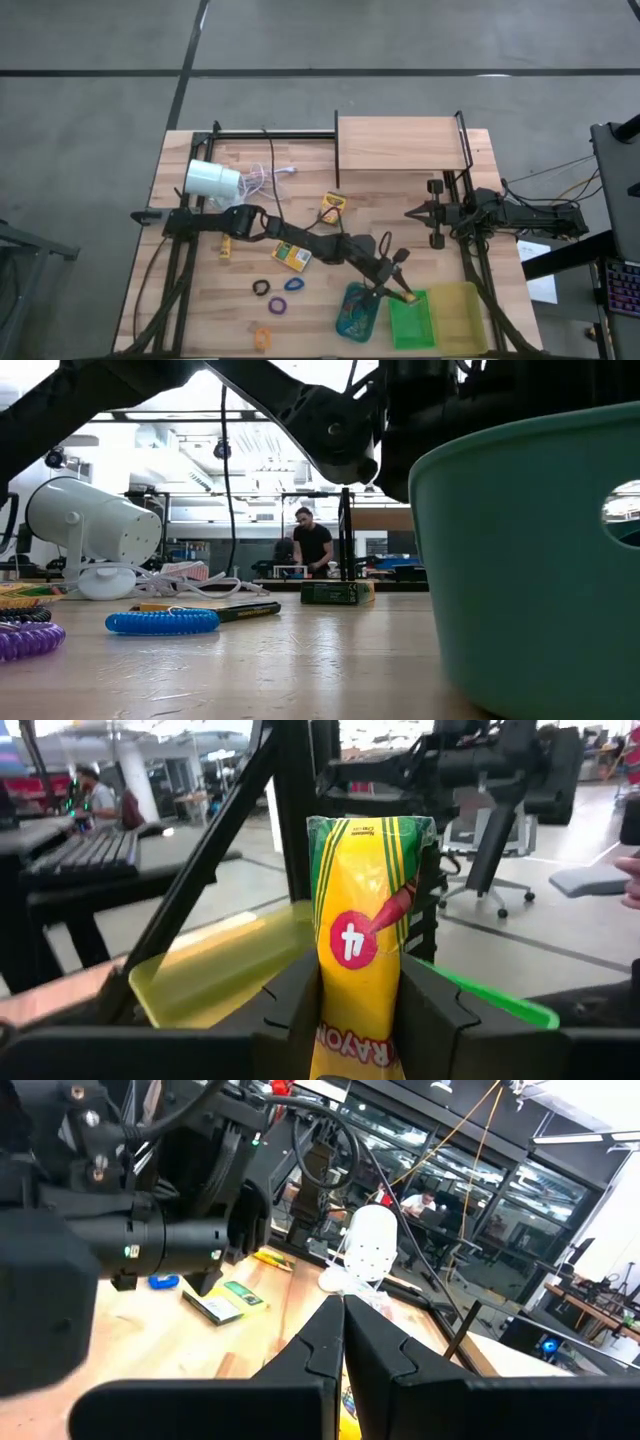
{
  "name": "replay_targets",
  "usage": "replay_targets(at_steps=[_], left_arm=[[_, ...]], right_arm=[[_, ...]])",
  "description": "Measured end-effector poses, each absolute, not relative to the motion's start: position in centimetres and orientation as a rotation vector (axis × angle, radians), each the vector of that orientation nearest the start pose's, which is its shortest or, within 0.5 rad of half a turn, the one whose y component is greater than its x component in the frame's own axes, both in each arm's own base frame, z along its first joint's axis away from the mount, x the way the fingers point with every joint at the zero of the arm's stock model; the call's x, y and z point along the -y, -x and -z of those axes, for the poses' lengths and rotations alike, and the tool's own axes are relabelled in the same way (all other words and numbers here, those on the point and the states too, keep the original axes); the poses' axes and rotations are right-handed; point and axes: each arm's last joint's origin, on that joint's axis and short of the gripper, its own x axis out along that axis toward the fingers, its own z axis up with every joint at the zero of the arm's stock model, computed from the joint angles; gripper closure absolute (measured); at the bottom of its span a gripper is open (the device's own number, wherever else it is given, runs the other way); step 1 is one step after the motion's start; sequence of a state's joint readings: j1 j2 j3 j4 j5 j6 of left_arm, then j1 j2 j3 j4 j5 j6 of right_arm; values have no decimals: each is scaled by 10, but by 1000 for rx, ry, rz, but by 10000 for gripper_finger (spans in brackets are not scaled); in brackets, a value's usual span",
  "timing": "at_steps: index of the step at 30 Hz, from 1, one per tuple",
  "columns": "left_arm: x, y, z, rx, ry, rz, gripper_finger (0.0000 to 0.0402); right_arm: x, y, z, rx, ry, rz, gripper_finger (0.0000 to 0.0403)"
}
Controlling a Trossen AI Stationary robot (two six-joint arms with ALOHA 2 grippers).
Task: Pick & Place Office Desk Supplies
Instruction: Put the crayon box into the green bin
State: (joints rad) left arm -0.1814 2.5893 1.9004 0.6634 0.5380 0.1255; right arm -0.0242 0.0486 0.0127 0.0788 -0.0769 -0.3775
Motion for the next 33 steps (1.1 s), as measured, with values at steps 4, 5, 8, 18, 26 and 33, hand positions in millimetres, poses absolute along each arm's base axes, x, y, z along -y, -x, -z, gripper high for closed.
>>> replay_targets(at_steps=[4, 5, 8, 18, 26, 33], left_arm=[[117, -552, -125, -35, -107, 717, 291], [117, -552, -124, -53, -104, 718, 291], [117, -552, -119, -97, -97, 720, 291], [129, -548, -114, -144, -95, 756, 291], [131, -548, -115, -118, -151, 764, 291], [131, -548, -120, -46, -201, 761, 291]], right_arm=[[0, -100, -172, 52, 379, -44, 394], [0, -100, -172, 52, 379, -43, 394], [0, -100, -172, 52, 379, -43, 394], [0, -100, -172, 52, 379, -43, 394], [0, -100, -172, 52, 379, -43, 394], [0, -100, -172, 52, 379, -43, 394]])
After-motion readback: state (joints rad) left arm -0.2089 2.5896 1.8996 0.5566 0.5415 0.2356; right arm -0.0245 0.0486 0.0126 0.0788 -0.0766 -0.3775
